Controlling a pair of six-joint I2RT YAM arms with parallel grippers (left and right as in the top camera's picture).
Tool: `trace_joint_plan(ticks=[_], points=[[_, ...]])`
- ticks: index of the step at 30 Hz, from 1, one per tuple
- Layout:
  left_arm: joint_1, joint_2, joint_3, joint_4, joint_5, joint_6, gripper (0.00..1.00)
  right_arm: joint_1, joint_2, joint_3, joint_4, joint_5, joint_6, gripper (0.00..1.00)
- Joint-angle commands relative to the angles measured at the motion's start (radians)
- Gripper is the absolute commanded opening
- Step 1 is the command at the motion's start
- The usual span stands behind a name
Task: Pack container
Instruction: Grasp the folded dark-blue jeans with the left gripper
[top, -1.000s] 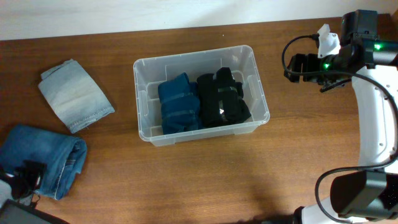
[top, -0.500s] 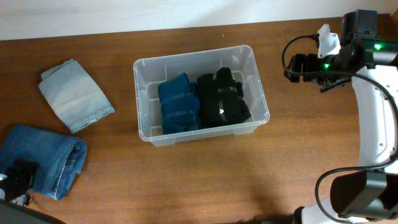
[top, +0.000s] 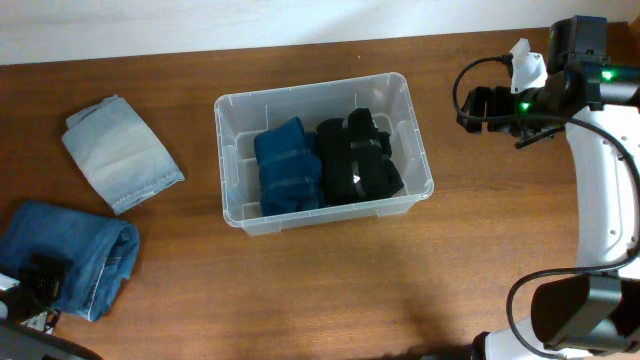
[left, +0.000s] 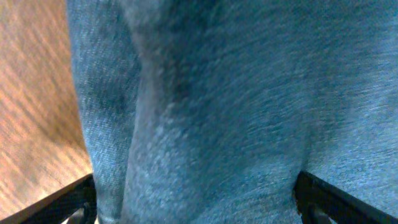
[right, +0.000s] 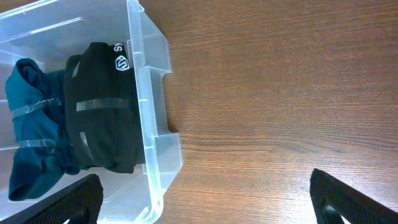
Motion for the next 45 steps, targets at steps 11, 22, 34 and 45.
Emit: trace_joint_plan(ticks=[11,22,34,45], points=[[0.000,0.050,0.005,0.023,-0.124,-0.101,1.00,0.002,-0.006,-0.005,-0.010,0.009,-0.006,0.99],[0.000,0.175,0.005,0.127,0.098,0.017,0.79,0.002,-0.006,-0.005,-0.013,0.009,-0.006,0.99],[0.000,0.161,0.006,0.149,0.431,0.059,0.01,0.002,-0.006,-0.005,-0.015,0.008,-0.006,0.98],[-0.039,-0.138,0.032,0.140,0.670,-0.025,0.01,0.002,-0.006,-0.005,-0.015,0.008,-0.006,0.98]])
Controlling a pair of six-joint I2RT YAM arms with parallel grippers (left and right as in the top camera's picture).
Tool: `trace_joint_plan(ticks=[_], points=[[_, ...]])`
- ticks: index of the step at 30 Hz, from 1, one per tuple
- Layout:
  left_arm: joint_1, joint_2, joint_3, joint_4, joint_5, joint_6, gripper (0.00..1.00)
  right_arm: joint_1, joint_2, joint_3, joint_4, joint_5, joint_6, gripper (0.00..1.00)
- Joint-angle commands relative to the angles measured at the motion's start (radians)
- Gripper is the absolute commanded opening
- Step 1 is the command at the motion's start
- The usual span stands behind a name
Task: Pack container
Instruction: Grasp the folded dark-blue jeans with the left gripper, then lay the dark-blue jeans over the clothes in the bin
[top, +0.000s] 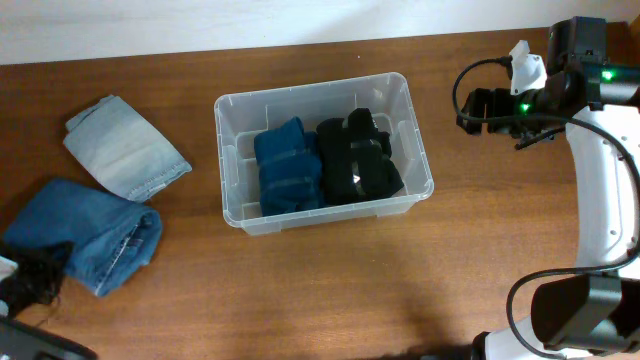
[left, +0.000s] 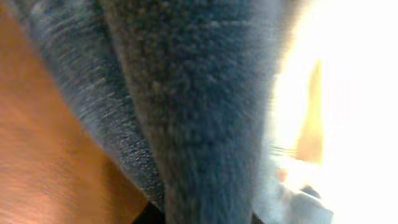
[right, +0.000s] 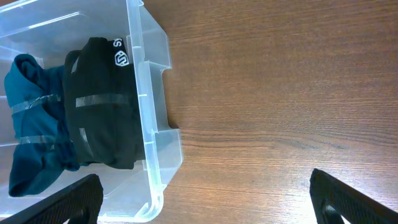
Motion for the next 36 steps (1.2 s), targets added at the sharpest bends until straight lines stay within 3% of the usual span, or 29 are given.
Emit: trace_joint_plan(ticks=[1,11,17,27,31,36], points=[[-0.051,-0.194,0.048,-0.002,0.234,-0.062,0.01,0.002,-0.006,-0.005,0.000,0.009,-0.003,0.98],[-0.344,-0.427,0.265,-0.016,0.253,-0.229,0.01,0.002,-0.006,-0.005,-0.007,0.009,-0.002,0.99],[-0.695,-0.435,0.341,0.090,0.234,-0.248,0.01,0.002,-0.006,-0.005,-0.008,0.009,-0.003,0.98],[-1.265,-0.397,0.340,0.141,-0.316,-0.251,0.01,0.002,-0.006,-0.005,-0.010,0.009,-0.003,0.99],[-1.422,-0.320,0.340,0.187,-0.422,-0.277,0.01,0.002,-0.006,-0.005,-0.013,0.009,-0.003,0.99],[-1.527,-0.195,0.340,0.291,-0.450,-0.369,0.01,0.002,-0.006,-0.005,-0.016,0.009,-0.003,0.99]])
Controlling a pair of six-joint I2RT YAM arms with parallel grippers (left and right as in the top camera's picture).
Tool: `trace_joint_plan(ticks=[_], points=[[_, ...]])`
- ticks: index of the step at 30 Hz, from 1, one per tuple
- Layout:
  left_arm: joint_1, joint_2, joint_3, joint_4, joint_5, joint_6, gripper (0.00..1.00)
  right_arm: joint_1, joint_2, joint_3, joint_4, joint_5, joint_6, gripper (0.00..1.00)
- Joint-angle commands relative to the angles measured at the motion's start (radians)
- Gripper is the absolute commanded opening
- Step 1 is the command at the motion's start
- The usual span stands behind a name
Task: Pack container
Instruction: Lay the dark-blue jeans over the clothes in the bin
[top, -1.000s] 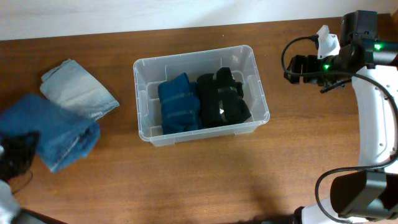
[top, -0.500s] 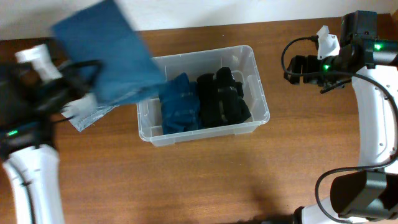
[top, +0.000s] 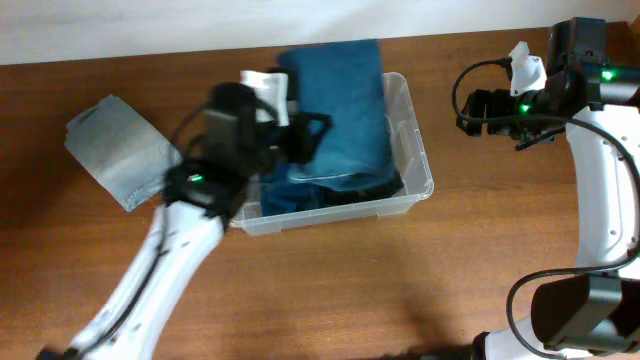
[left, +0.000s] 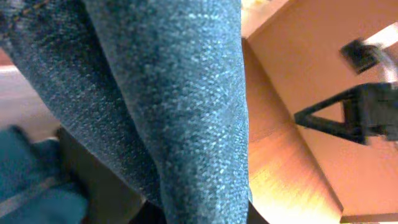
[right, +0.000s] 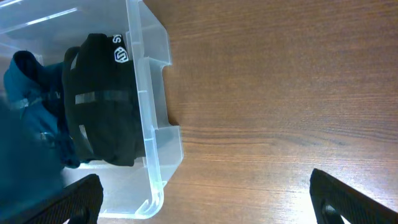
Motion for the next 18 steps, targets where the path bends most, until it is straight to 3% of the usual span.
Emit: trace_joint_plan(ticks=[1,16,17,18], points=[[-0.047,0.062,0.040,0.068,-0.082,-0.095,0.01,0.002,-0.006,-0.005,-0.005,0.009,-0.003,0.98],[-0.095,0.241,0.040,0.044,-0.125,-0.127,0.01,0.002,-0.006,-0.005,-0.006,0.009,-0.003,0.98],[-0.095,0.241,0.040,0.033,-0.125,-0.127,0.03,0.002,-0.006,-0.005,-0.006,0.009,-0.003,0.98],[-0.093,0.241,0.040,0.014,-0.129,-0.126,0.14,0.002,-0.006,-0.005,-0.006,0.009,-0.003,0.99]])
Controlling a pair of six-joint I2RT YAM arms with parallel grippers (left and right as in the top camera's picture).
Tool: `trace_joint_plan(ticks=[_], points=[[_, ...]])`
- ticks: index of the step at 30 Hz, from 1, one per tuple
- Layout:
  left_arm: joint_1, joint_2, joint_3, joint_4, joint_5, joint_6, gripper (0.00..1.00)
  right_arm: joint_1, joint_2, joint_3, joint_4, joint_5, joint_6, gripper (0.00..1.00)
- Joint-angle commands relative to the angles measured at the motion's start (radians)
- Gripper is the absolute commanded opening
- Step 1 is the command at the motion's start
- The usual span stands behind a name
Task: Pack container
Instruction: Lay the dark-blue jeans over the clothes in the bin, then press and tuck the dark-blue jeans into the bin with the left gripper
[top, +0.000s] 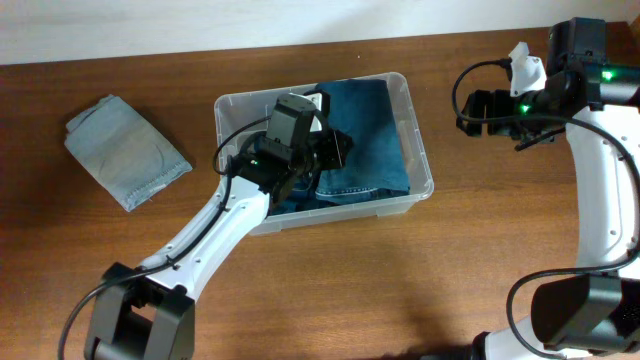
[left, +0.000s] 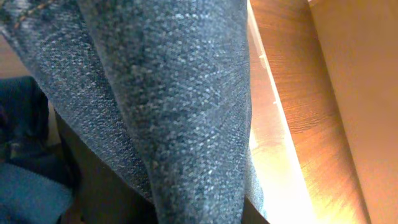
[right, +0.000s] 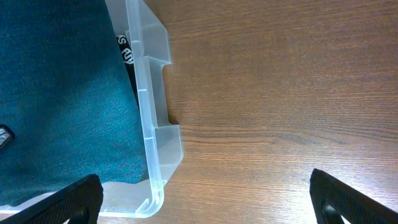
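Note:
The clear plastic container (top: 421, 150) stands mid-table. Dark blue jeans (top: 365, 140) lie in its right half, spread over the black garment, of which only a logo strip (right: 125, 53) shows. My left gripper (top: 335, 150) reaches into the container from the left and is shut on the jeans (left: 180, 93), whose denim fills its view between the dark fingertips. A teal garment (left: 25, 193) lies beside them on the left. My right gripper (right: 205, 202) hovers open over bare table right of the container wall (right: 146, 112), holding nothing.
A folded light-blue pair of jeans (top: 125, 150) lies at the table's left. The right arm (top: 600, 180) stands along the right edge. Bare wood runs in front of the container and between it and the right gripper.
The dark blue jeans were held high above the container; now they are lower, lying inside its right half over the black garment. The left arm has dropped with them. The right arm is unchanged.
The left gripper was on the dark blue jeans at the table's front left corner. Then the jeans had shifted a little toward the light-blue pair. Then they hung above the container in the gripper, and now they lie inside it, still gripped.

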Motion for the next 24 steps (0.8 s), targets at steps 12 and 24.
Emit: trace_joint_plan(ticks=[12,24], points=[[0.063,-0.032,0.047,-0.264,-0.484,0.394,0.99,0.002,-0.006,-0.005,-0.003,0.009,-0.003,0.98],[0.073,-0.079,0.145,-0.081,-0.177,0.551,0.40,0.002,-0.006,-0.005,-0.003,0.009,-0.003,0.98]])
